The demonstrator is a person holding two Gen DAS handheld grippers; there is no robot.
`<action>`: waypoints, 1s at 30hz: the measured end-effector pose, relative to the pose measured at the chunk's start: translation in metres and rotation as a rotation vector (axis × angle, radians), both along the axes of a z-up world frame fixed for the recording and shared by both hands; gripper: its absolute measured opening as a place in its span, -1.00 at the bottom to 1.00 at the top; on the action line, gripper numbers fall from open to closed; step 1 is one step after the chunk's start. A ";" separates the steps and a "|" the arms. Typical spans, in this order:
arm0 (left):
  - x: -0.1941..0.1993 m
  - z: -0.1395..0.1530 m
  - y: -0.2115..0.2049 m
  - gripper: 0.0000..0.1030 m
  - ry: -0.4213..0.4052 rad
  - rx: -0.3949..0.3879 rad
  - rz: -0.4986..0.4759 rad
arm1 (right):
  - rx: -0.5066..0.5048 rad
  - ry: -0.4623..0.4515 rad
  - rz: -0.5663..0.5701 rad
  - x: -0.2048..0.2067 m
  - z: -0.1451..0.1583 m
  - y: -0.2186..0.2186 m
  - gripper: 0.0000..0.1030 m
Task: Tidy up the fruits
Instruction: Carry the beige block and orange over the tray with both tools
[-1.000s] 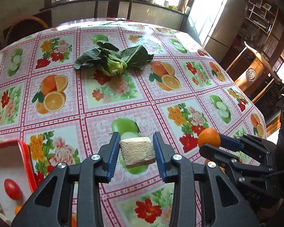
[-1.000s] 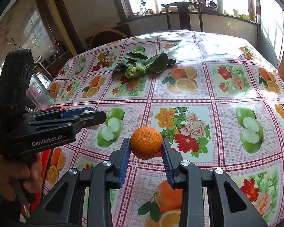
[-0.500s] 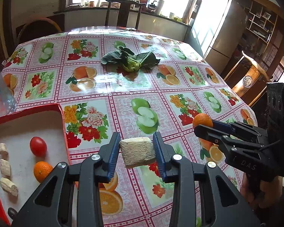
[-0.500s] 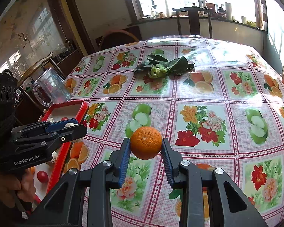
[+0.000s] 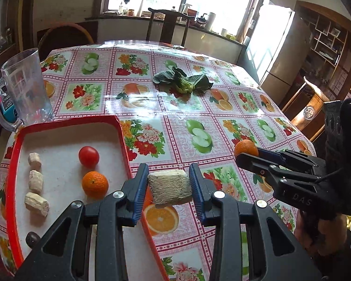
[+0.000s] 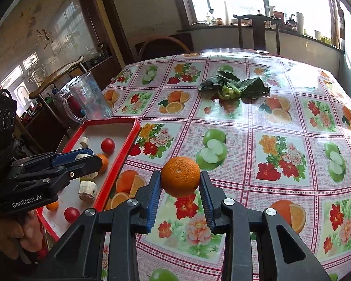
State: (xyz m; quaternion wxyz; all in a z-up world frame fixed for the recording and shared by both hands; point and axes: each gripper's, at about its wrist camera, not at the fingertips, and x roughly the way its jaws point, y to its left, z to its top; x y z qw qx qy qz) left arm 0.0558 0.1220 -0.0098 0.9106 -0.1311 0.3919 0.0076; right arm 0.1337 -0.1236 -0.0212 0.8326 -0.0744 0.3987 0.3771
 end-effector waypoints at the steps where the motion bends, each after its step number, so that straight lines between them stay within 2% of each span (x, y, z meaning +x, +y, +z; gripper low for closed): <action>1: -0.003 0.000 0.003 -0.36 -0.002 -0.001 0.006 | 0.000 -0.001 0.006 -0.002 0.000 0.003 -0.35; 30: -0.087 -0.008 0.082 -0.36 -0.011 -0.023 0.192 | -0.023 0.007 0.213 -0.058 -0.008 0.103 -0.35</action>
